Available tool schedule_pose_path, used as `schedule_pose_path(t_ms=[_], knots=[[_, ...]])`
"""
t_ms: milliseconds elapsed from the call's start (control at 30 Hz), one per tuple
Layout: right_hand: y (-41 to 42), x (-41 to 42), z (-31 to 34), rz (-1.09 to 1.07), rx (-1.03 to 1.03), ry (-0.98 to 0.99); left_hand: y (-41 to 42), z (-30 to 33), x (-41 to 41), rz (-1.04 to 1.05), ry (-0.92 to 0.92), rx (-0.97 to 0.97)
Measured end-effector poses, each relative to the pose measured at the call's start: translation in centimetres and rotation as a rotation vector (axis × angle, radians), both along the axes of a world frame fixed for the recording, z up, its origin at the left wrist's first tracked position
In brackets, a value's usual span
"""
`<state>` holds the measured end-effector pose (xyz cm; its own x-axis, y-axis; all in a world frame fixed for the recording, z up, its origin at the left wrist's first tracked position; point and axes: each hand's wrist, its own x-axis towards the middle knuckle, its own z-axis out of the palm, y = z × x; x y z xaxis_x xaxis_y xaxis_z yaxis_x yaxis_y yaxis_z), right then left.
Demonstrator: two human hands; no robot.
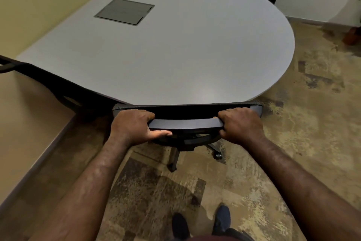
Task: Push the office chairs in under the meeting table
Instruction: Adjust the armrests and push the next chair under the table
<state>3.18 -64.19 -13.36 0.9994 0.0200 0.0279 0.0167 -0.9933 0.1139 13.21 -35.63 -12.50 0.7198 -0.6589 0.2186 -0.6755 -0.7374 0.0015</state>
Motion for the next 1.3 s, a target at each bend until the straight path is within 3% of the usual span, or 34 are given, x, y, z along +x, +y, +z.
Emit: schedule_pose_path(t_ms=[600,1300], knots=[[1.2,2.4,0.5,-0.057,0.038,0.01,0.4,0.3,4.0,-0.055,-0.016,-0.025],[-1.7,3.4,0.7,-0.057,-0.027,0.022,-1.7,0.0,3.3,-0.031,-0.043,-0.088]])
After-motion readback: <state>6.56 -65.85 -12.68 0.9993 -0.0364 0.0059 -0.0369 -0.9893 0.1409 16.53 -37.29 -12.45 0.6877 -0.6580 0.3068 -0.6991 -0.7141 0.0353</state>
